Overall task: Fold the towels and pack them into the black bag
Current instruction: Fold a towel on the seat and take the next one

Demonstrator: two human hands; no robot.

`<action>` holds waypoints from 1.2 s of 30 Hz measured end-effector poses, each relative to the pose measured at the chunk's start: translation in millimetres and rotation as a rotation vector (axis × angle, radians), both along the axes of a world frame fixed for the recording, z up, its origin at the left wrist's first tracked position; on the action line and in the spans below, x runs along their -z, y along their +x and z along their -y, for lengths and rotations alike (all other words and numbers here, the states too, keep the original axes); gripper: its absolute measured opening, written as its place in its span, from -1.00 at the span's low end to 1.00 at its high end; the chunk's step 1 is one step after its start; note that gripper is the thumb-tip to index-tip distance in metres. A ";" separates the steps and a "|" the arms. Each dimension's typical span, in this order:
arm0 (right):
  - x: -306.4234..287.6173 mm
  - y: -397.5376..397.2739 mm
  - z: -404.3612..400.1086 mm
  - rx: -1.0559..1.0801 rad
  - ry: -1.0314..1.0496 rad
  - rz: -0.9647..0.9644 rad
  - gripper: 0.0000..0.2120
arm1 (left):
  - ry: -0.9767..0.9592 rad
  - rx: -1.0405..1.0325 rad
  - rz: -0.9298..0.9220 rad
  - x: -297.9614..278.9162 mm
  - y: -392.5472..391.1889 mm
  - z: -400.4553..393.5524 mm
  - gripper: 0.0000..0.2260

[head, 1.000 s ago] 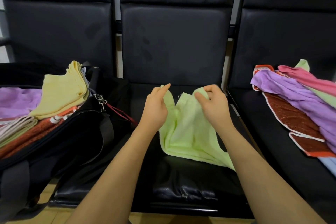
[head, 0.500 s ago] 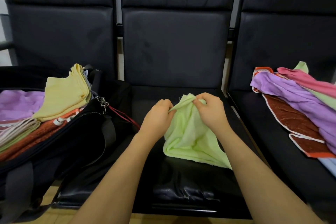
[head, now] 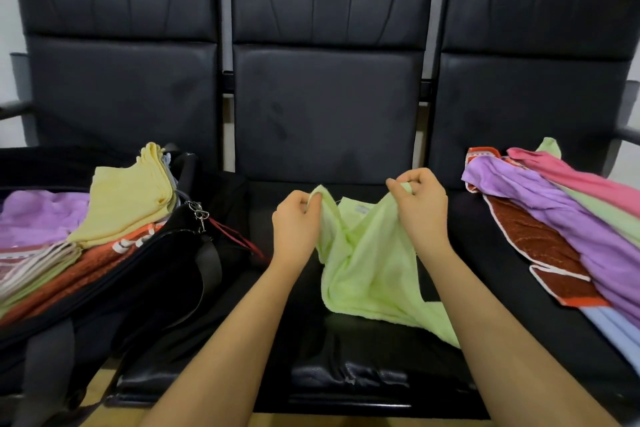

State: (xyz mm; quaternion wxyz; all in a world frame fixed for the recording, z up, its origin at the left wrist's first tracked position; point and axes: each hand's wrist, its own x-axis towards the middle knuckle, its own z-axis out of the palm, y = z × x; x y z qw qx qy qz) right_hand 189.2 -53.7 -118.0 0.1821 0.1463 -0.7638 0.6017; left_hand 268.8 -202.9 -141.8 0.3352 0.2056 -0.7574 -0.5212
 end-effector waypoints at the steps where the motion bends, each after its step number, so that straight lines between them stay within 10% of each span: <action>1: -5.4 1.8 -0.7 0.005 -0.022 -0.012 -0.87 | 0.010 -0.020 -0.020 -7.6 -0.3 0.8 -0.76; 29: -159.6 7.1 -34.3 0.321 -0.081 -0.262 -0.78 | -0.077 -0.139 -0.210 -189.6 15.0 48.8 -0.93; 36: -167.8 3.0 -37.1 0.307 -0.101 -0.202 -0.71 | -0.224 -0.126 -0.198 -187.5 24.2 54.6 -0.57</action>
